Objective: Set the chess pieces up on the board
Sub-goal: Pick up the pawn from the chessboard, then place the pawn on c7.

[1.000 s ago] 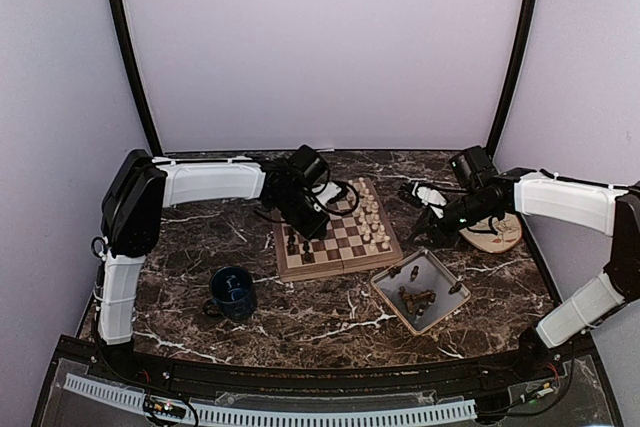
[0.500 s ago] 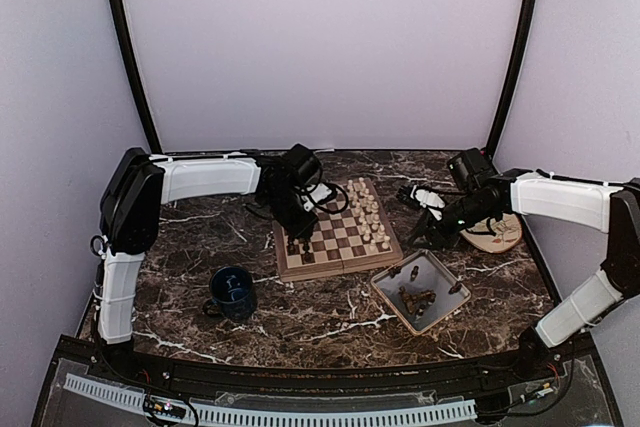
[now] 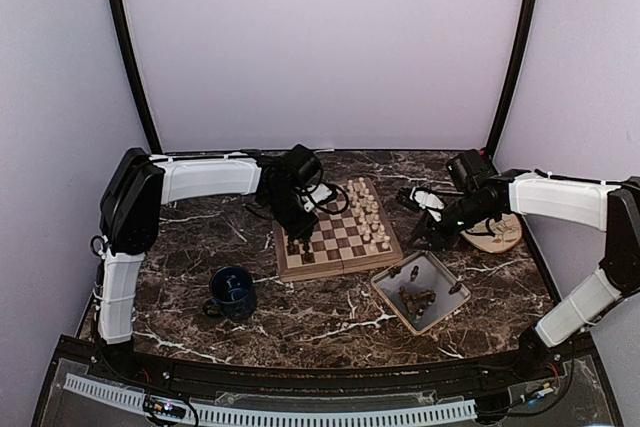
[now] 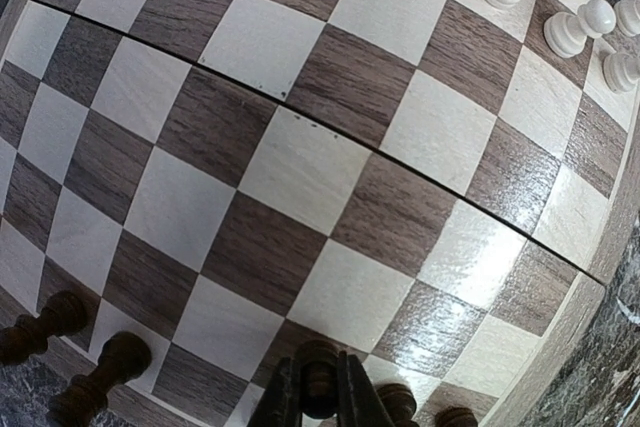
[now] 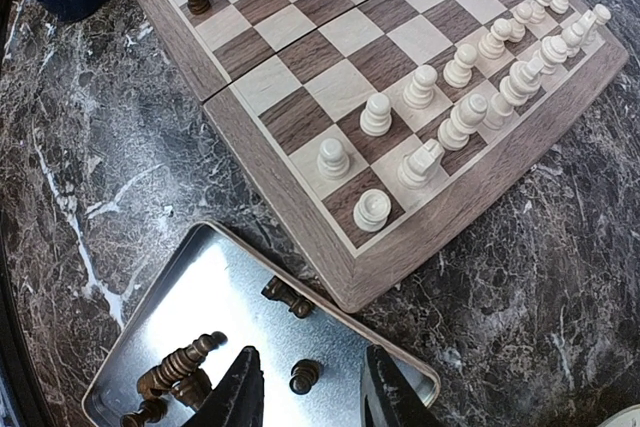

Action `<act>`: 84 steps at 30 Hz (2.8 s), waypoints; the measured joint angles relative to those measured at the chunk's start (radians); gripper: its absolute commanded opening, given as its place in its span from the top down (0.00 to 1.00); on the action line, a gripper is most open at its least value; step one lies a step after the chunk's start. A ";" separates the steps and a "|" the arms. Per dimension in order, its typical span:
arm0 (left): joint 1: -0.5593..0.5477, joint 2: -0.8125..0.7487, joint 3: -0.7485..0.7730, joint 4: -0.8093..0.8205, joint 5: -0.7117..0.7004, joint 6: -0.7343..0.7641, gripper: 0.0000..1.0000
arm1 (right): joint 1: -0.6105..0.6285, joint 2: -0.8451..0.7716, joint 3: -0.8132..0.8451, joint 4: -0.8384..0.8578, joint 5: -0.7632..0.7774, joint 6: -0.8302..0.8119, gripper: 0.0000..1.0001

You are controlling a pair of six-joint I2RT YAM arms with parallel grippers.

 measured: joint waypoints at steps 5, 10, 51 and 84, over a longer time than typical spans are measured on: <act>0.000 0.000 0.007 -0.008 0.000 0.000 0.95 | 0.000 0.002 0.000 -0.003 0.000 0.000 0.66; 0.000 0.000 0.027 -0.024 0.000 0.014 0.95 | 0.000 0.005 0.000 -0.003 0.000 0.000 0.66; 0.000 0.000 0.033 -0.053 0.002 0.066 0.77 | 0.000 0.016 0.000 -0.018 0.000 -0.004 0.66; 0.041 -0.405 -0.218 0.193 -0.086 -0.006 0.68 | 0.084 0.214 0.113 -0.209 0.159 -0.060 0.66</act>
